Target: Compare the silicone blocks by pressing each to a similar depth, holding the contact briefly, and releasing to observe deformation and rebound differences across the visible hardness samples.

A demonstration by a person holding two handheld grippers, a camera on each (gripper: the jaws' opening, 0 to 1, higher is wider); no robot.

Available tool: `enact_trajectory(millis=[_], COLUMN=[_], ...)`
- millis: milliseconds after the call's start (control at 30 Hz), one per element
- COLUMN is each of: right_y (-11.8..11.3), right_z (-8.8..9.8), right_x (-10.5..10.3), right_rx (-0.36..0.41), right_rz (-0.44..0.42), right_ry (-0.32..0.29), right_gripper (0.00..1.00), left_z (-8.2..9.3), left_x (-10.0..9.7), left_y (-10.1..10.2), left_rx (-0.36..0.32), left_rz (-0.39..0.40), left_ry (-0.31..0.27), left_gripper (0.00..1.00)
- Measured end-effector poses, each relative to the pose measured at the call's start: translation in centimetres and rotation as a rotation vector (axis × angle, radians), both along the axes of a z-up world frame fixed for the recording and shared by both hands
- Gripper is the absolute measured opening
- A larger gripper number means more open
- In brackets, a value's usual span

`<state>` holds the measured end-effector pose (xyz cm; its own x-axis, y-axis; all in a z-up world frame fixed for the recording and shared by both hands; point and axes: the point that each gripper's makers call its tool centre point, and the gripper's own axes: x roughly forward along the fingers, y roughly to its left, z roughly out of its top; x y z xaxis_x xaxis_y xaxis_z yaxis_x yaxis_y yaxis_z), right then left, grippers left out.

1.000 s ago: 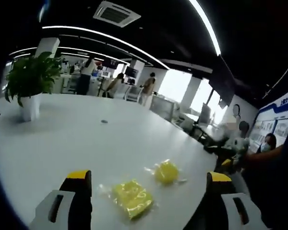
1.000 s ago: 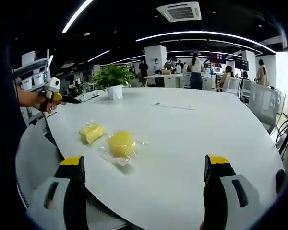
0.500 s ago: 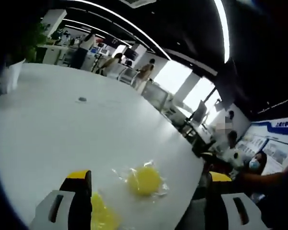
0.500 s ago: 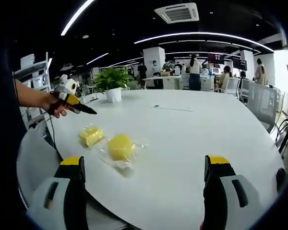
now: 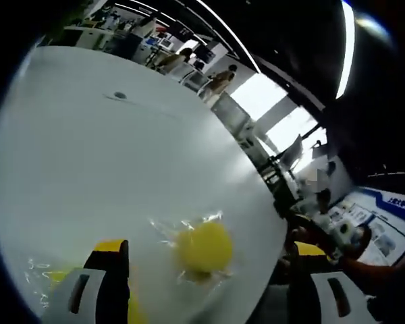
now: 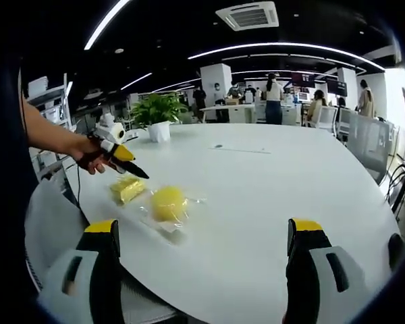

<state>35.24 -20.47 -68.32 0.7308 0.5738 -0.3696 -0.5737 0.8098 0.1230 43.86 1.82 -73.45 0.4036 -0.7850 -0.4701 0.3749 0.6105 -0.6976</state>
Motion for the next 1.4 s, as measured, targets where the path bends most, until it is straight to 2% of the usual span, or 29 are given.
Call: enact_trajectory(millis=[100,167,367,433,500,567,633,800,967,1133,1200,1400], right_y=[-0.2,-0.2,-0.7,-0.8,-0.9,-1.0,-1.0,-0.9,-0.9,-1.0,-1.1,-1.3], right_z=[-0.2,-0.2,-0.1,-0.1,-0.3,-0.3,-0.3,-0.7,-0.8,-0.9,-0.9,-1.2], right_x=[0.0,-0.1,-0.6,-0.7,-0.8,-0.8,-0.8,-0.8,-0.7,-0.8,-0.8,-1.1], right_rx=[0.002,0.002,0.000,-0.001,0.000,0.000,-0.001,0.003,0.006,0.004,0.002,0.002], right_rz=[-0.003,-0.003,-0.011,-0.015,-0.018,-0.020,-0.018,-0.017,-0.018,-0.018,-0.021,-0.025], right_ry=[0.002,0.002,-0.001,0.003,0.009,0.006,0.007,0.017,0.021,0.025,0.025,0.031], right_gripper=[0.97,0.97,0.97,0.97,0.97,0.97,0.97,0.97,0.97,0.97,0.97,0.97], left_z=[-0.6,-1.1,-2.2,-2.6,-3.0,-3.4,-3.8,-4.2,-4.4,-5.3,-5.6,-5.5], left_x=[0.0,0.1,0.0,-0.1,-0.2,-0.1,0.0,0.0,0.0,-0.3,0.0,0.0], left_y=[-0.8,-1.1,-2.3,-2.4,-2.6,-2.7,-2.6,-2.8,-3.2,-3.0,-2.8,-2.8], left_rx=[-0.026,-0.036,-0.057,-0.059,-0.054,-0.043,-0.019,0.028,0.063,0.173,0.189,0.181], left_rz=[-0.014,0.000,0.004,0.011,0.021,0.019,0.029,0.021,0.017,-0.011,-0.001,0.017], left_ry=[0.023,0.069,0.139,0.158,0.188,0.195,0.217,0.212,0.191,0.140,0.131,0.152], left_gripper=[0.97,0.96,0.89,0.82,0.79,0.76,0.68,0.59,0.56,0.44,0.38,0.37])
